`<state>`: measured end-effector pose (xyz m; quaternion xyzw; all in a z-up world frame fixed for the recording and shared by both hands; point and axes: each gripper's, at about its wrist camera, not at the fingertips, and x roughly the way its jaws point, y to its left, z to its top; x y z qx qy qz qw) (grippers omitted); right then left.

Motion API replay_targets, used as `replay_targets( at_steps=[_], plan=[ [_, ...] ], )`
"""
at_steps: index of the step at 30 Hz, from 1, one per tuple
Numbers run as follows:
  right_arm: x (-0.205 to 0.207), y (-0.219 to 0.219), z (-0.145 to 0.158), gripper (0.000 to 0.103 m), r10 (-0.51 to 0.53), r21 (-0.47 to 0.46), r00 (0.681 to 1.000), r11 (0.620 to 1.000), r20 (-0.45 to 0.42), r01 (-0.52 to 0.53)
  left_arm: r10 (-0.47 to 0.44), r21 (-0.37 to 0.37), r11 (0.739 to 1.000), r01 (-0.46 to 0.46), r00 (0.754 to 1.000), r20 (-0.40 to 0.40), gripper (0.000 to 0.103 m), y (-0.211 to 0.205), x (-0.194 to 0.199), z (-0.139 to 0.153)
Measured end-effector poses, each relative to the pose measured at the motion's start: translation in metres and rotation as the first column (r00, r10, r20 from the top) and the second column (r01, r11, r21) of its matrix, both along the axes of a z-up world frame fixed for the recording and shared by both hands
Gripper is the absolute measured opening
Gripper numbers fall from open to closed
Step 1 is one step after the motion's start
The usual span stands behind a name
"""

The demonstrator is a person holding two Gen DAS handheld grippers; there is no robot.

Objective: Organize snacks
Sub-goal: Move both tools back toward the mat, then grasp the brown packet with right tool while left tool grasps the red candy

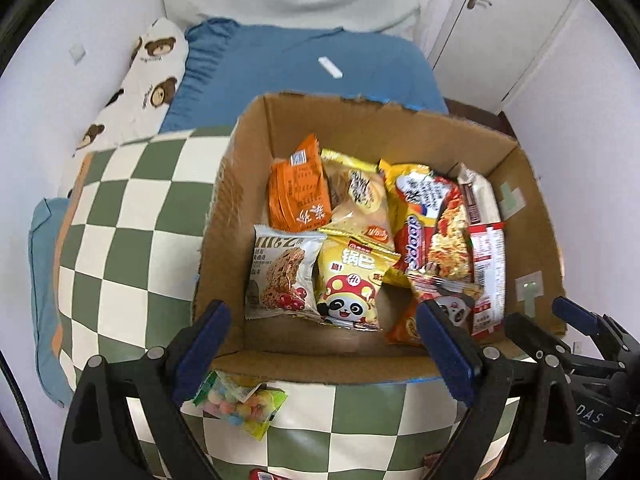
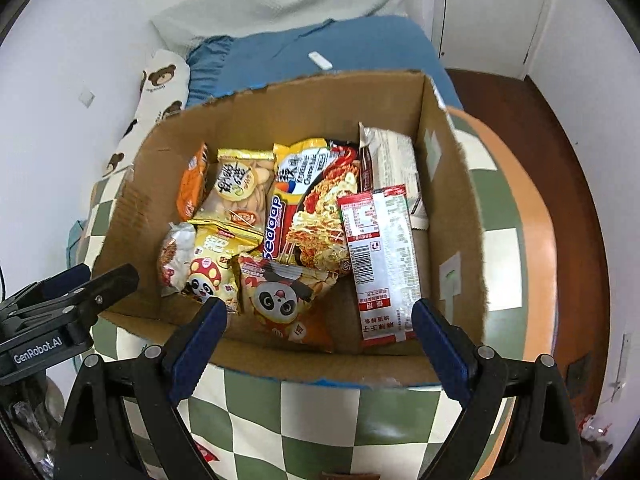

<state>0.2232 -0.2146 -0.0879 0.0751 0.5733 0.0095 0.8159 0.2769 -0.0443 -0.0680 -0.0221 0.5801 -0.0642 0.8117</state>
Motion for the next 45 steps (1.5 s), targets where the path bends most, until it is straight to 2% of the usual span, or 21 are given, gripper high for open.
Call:
replay_targets(
  at_steps=[10,19,23,26,28,31,32,34,37,40,42,45],
  plan=[
    [-0.046,-0.001,0.045,0.096,0.005,-0.045,0.990,0.999,0.138,0.002,-0.014,0.011,1.000,0.012,0.987,0.159,0.095,0.004,-0.047,0.041],
    [-0.093,0.004,0.090,0.096,0.004,-0.085,0.961,0.996,0.276,0.020,-0.018,0.006,1.000,0.017,0.960,0.279,0.095,0.006,-0.095,0.079],
    [-0.114,0.003,0.107,0.096,-0.014,-0.053,0.948,0.998,0.317,0.033,-0.008,-0.012,1.000,0.013,0.951,0.310,0.095,0.008,-0.113,0.090],
    [-0.126,0.003,0.104,0.096,-0.022,0.000,0.955,1.000,0.296,0.023,0.001,-0.025,1.000,0.007,0.953,0.302,0.095,0.012,-0.123,0.088],
    [-0.135,0.002,0.089,0.096,-0.027,0.033,0.969,0.999,0.245,0.019,0.004,-0.026,1.000,0.003,0.963,0.270,0.095,0.017,-0.130,0.078],
    [-0.153,-0.002,0.049,0.094,-0.049,0.061,0.988,0.997,0.143,0.041,0.003,-0.009,1.000,-0.002,0.981,0.196,0.095,0.025,-0.140,0.050],
    [-0.160,-0.003,0.031,0.090,-0.050,0.067,0.994,0.997,0.094,0.043,0.004,0.000,1.000,-0.004,0.988,0.155,0.095,0.030,-0.144,0.035],
    [-0.174,-0.006,-0.003,0.059,-0.059,0.080,0.998,0.995,0.005,0.059,0.008,0.021,1.000,-0.010,0.996,0.087,0.095,0.038,-0.152,0.008],
    [-0.192,-0.010,-0.054,0.059,-0.085,0.073,0.989,0.993,-0.121,0.094,0.012,0.047,0.999,-0.010,1.000,-0.029,0.095,0.051,-0.163,-0.032],
    [-0.205,-0.014,-0.099,0.066,-0.109,0.044,0.966,0.992,-0.233,0.122,0.032,0.052,0.998,-0.024,0.988,-0.151,0.095,0.064,-0.177,-0.070],
    [-0.213,-0.011,-0.123,0.066,-0.114,0.035,0.955,0.991,-0.275,0.128,0.059,0.030,0.998,-0.053,0.969,-0.241,0.095,0.077,-0.187,-0.097],
    [-0.219,-0.004,-0.148,0.066,-0.120,0.016,0.943,0.991,-0.310,0.131,0.100,-0.055,0.990,-0.133,0.912,-0.397,0.095,0.095,-0.198,-0.139]
  ],
)
